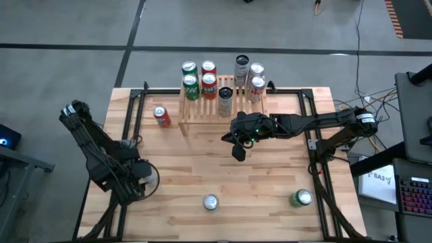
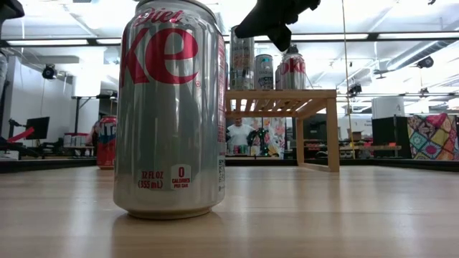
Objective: Place canned beverage on shelf
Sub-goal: Put the white blue soda can aligned with other white blue soda can on the shelf
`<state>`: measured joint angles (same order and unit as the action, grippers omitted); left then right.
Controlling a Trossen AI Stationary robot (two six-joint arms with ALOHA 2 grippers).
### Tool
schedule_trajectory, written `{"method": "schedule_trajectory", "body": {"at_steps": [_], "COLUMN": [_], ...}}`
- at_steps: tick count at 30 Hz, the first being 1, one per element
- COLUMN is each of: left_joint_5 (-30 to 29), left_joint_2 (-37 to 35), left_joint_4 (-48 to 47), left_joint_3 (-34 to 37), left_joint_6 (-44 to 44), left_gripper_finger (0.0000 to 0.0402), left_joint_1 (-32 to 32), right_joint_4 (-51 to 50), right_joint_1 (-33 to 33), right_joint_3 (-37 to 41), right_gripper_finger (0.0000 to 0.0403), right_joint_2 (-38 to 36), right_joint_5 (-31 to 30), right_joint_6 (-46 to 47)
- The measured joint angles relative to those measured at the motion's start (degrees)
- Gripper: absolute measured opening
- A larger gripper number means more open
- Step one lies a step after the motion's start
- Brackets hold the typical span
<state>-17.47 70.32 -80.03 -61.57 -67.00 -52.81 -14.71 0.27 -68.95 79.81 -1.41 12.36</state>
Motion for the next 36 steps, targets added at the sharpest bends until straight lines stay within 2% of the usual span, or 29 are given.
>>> {"method": "schedule_trajectory", "body": {"at_steps": [7,15,23,29,36], "left_joint_5": [1.41,0.84,-1.31,2.35,3.51], "left_joint_2": [0.15,0.13,0.11,0.07,-0.04], "left_joint_4": [-0.81,-3.38,-5.51,-5.49,-4.85], "left_joint_3": [-2.10,-5.37,-5.37,-5.32,-5.28], "left_joint_6": [-0.25,-1.18,-0.09,-3.53,-4.38], "left_gripper_finger": [0.0319,0.0319,0.0319,0.0319,0.0319], "left_joint_1": [-0.01,-0.01,0.03,-0.06,-0.14], "right_joint_4": [0.01,0.02,0.05,0.03,0.03], "right_joint_1": [0.02,0.25,0.24,0.24,0.24], "right_joint_3": [0.02,0.09,0.09,0.09,0.11], "right_gripper_finger": [0.0011,0.0011,0.0011,0.0011,0.0011], "right_joint_2": [0.00,0.00,0.46,2.28,2.91], "right_joint_5": [0.00,-0.03,-0.04,-0.04,-0.04], "right_joint_6": [-0.32,-0.59,-0.98,-0.96,-1.03]}}
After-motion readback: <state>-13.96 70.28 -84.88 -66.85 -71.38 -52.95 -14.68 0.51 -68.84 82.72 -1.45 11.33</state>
